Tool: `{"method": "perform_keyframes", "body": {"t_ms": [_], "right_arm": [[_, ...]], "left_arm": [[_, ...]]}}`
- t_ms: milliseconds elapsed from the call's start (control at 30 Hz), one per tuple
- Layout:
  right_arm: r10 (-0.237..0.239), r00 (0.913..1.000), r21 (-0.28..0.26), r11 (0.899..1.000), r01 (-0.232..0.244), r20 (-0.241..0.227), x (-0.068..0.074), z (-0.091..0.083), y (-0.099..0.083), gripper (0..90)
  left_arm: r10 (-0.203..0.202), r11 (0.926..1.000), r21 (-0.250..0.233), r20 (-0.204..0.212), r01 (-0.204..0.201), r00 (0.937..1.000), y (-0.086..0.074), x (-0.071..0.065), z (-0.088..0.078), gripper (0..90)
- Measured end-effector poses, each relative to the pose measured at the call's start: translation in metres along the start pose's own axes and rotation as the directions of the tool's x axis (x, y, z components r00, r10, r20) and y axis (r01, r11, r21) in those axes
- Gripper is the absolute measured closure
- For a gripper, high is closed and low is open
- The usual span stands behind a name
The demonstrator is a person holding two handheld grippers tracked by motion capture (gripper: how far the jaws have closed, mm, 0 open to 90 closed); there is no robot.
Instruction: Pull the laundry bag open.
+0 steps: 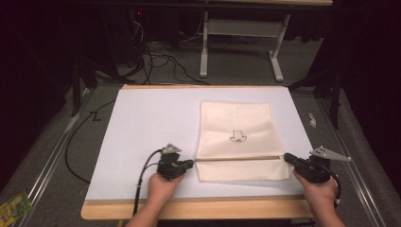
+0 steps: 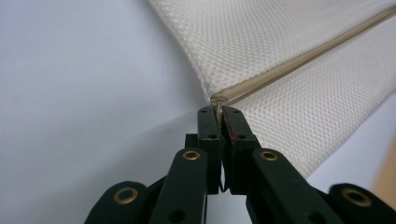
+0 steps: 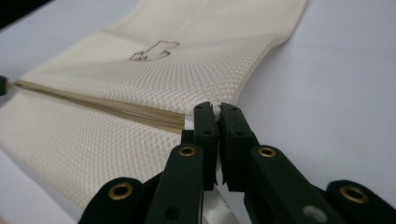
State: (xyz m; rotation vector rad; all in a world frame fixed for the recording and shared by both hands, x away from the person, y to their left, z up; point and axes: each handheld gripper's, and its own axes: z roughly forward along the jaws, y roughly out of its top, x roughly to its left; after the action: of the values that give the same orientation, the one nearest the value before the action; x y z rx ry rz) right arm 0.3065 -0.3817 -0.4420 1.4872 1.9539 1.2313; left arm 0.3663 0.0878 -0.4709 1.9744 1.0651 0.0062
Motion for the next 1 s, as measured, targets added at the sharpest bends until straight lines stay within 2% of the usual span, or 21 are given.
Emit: {"method": "perform_keyframes", "body": {"t_ms": [33,67,100,133,200,267,300,333,367,433,467,533,633,667,700,733,767,800,900,1000], "right_arm": [[0.004,0.9996,0.019,1.0,-0.004,-0.027,0.002,0.003,-0.002,87.3],[-0.047,0.9988,0.048,0.998,0.047,-0.014,0.01,0.008,-0.004,87.0],[-0.096,0.9953,0.067,0.993,0.096,-0.003,0.019,0.012,-0.004,86.6],[-0.118,0.993,0.063,0.991,0.118,0.004,0.023,0.014,-0.003,86.2],[-0.112,0.9937,0.048,0.993,0.111,0.006,0.025,0.013,0.0,85.6],[-0.131,0.9913,0.051,0.99,0.131,0.006,0.025,0.014,0.0,82.8],[-0.133,0.991,0.052,0.99,0.133,0.01,0.025,0.014,-0.002,79.1],[-0.133,0.991,0.052,0.99,0.133,0.01,0.025,0.014,-0.002,79.1],[-0.128,0.9918,0.032,0.991,0.128,-0.002,0.024,0.014,-0.004,66.1],[-0.134,0.991,0.006,0.991,0.134,0.006,0.022,0.012,-0.004,55.9],[-0.136,0.9905,-0.011,0.991,0.136,0.019,0.02,0.01,-0.004,50.7],[-0.132,0.9901,-0.035,0.99,0.134,0.047,0.016,0.008,-0.003,37.4],[-0.123,0.9864,-0.056,0.99,0.13,0.109,0.006,0.001,-0.003,24.1],[-0.123,0.9864,-0.056,0.99,0.13,0.109,0.006,0.001,-0.003,24.1],[-0.098,0.9843,-0.088,0.99,0.112,0.147,-0.004,-0.007,-0.003,19.5],[-0.086,0.984,-0.093,0.99,0.101,0.156,-0.007,-0.009,-0.003,18.8],[-0.073,0.9844,-0.101,0.991,0.09,0.16,-0.011,-0.011,-0.003,18.0],[-0.063,0.9842,-0.104,0.991,0.081,0.166,-0.013,-0.013,-0.003,17.6],[-0.057,0.9838,-0.097,0.993,0.075,0.17,-0.016,-0.012,-0.003,17.6],[-0.074,0.9825,-0.088,0.992,0.09,0.171,-0.011,-0.009,-0.003,17.6]], "left_arm": [[0.041,0.9991,0.007,-0.038,-0.041,0.9984,-0.004,-0.003,-0.004,87.6],[0.075,0.9972,0.011,-0.064,-0.074,0.9951,-0.007,-0.006,-0.006,87.6],[0.086,0.9962,0.013,-0.049,-0.086,0.9951,-0.01,-0.007,-0.007,87.5],[0.089,0.9961,0.004,-0.041,-0.089,0.9952,-0.011,-0.007,-0.008,87.2],[0.106,0.9939,-0.024,-0.05,-0.108,0.9931,-0.009,-0.003,-0.013,86.6],[0.107,0.9917,-0.065,-0.057,-0.111,0.9926,-0.006,0.002,-0.018,83.5],[0.097,0.991,-0.087,-0.053,-0.101,0.9939,-0.006,0.005,-0.02,76.4],[0.097,0.991,-0.087,-0.053,-0.101,0.9939,-0.006,0.005,-0.02,68.1],[0.1,0.9886,-0.107,-0.063,-0.106,0.993,-0.006,0.008,-0.023,59.9],[0.151,0.9763,-0.131,-0.158,-0.172,0.9758,-0.005,0.012,-0.031,50.8],[0.174,0.9696,-0.134,-0.208,-0.204,0.9625,-0.005,0.014,-0.034,46.1],[0.21,0.9573,-0.13,-0.299,-0.258,0.9309,-0.005,0.018,-0.039,37.5],[0.228,0.9485,-0.118,-0.391,-0.294,0.8918,-0.005,0.025,-0.048,25.6],[0.228,0.9485,-0.118,-0.391,-0.294,0.8918,-0.005,0.025,-0.048,23.2],[0.211,0.9448,-0.139,-0.433,-0.297,0.8763,-0.005,0.031,-0.056,19.6],[0.184,0.9476,-0.16,-0.434,-0.277,0.8818,-0.006,0.034,-0.059,17.9],[0.152,0.9517,-0.181,-0.426,-0.248,0.8918,-0.006,0.037,-0.061,16.2],[0.132,0.9549,-0.189,-0.42,-0.229,0.8977,-0.005,0.039,-0.062,15.3],[0.128,0.953,-0.2,-0.414,-0.227,0.9011,-0.005,0.039,-0.063,14.8],[0.137,0.9549,-0.189,-0.406,-0.229,0.9036,-0.004,0.039,-0.063,14.7]]}}
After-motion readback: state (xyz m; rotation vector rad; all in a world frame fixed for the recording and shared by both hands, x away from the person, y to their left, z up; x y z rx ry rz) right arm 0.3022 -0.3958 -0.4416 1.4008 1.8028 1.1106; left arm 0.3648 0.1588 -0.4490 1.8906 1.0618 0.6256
